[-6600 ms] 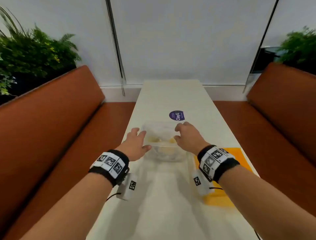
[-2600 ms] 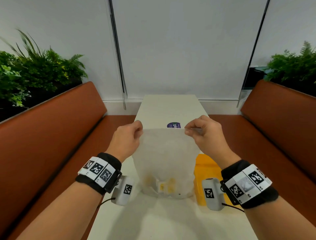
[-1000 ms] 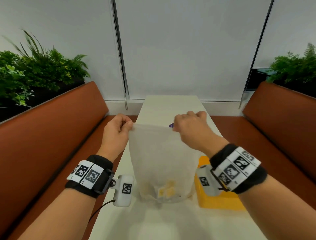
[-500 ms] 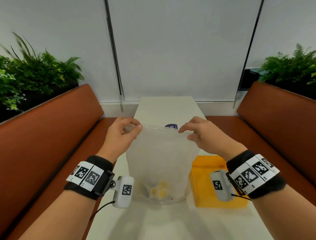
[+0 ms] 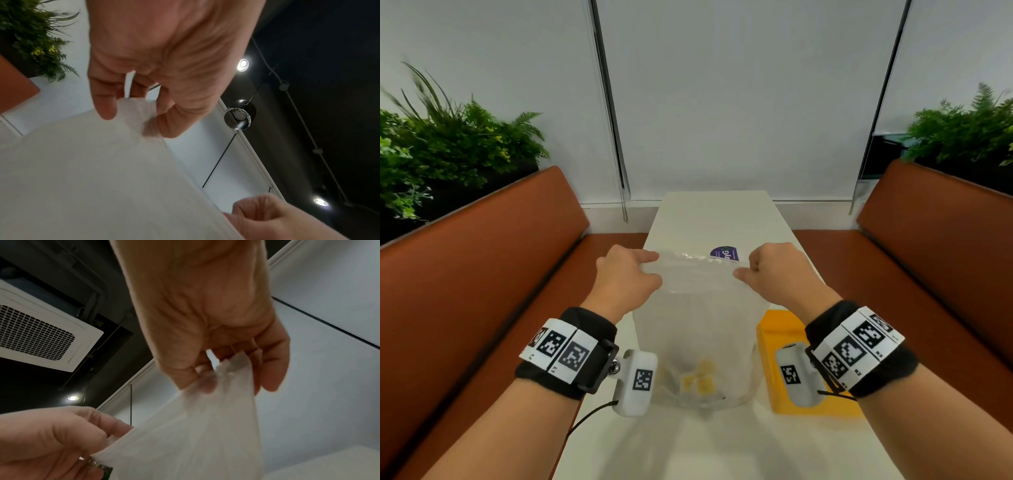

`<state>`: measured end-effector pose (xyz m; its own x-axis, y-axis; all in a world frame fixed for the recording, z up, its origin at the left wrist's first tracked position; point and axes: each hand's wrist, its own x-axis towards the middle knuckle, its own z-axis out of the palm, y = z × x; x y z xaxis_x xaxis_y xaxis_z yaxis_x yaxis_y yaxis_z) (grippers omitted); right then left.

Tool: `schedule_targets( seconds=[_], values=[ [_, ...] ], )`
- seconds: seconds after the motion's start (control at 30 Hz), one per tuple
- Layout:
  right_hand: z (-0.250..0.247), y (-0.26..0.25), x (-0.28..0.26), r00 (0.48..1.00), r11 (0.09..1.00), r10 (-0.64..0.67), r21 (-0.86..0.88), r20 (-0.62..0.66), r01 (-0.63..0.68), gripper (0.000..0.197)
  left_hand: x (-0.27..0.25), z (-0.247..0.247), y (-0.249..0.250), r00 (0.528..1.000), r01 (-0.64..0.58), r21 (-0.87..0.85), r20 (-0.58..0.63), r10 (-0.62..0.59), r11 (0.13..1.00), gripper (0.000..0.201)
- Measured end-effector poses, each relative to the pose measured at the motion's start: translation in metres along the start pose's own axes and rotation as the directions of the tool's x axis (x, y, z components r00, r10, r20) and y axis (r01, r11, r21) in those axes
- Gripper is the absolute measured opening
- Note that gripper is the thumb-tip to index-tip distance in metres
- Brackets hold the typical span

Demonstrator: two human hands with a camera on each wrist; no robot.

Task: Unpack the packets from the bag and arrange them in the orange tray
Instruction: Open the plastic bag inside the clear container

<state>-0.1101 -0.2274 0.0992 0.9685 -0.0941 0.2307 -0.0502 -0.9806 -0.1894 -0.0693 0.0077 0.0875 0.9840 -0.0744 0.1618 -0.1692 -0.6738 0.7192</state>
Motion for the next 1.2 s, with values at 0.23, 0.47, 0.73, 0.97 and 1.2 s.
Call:
schedule_targets(
  seconds=[0.23,0.47,0.73,0.97,1.2],
  values=[
    [0.017,-0.003,-0.007,0.977,0.781,0.123,0.591,0.174,-0.203,0.025,-0.007,0.011,-0.005,0.987,0.073,-0.162,0.151,-0.049,0.984,0.06],
    [0.06,0.002,-0.016,0.939,-0.296,0.188,0.928,0.289,-0.227,0.02,-0.011,0.019,-0.01,0.881,0.473,-0.703,0.388,-0.271,0.531,0.039],
    [0.068,-0.001,-0.026,0.936,-0.275,0.004,0.901,0.352,-0.337,0.017,-0.002,0.026,-0.026,0.807,0.548,-0.836,0.522,-0.277,0.021,0.055],
    [0.072,0.004,-0.025,0.826,0.359,-0.034,0.779,0.562,-0.515,0.024,-0.004,0.032,-0.027,0.801,0.558,-0.818,0.486,-0.349,0.142,0.04],
    [0.085,-0.002,-0.019,0.787,-0.429,0.117,0.745,0.606,-0.51,0.021,-0.016,0.039,-0.027,0.702,0.706,-0.537,0.614,-0.361,0.461,0.024]
  ],
)
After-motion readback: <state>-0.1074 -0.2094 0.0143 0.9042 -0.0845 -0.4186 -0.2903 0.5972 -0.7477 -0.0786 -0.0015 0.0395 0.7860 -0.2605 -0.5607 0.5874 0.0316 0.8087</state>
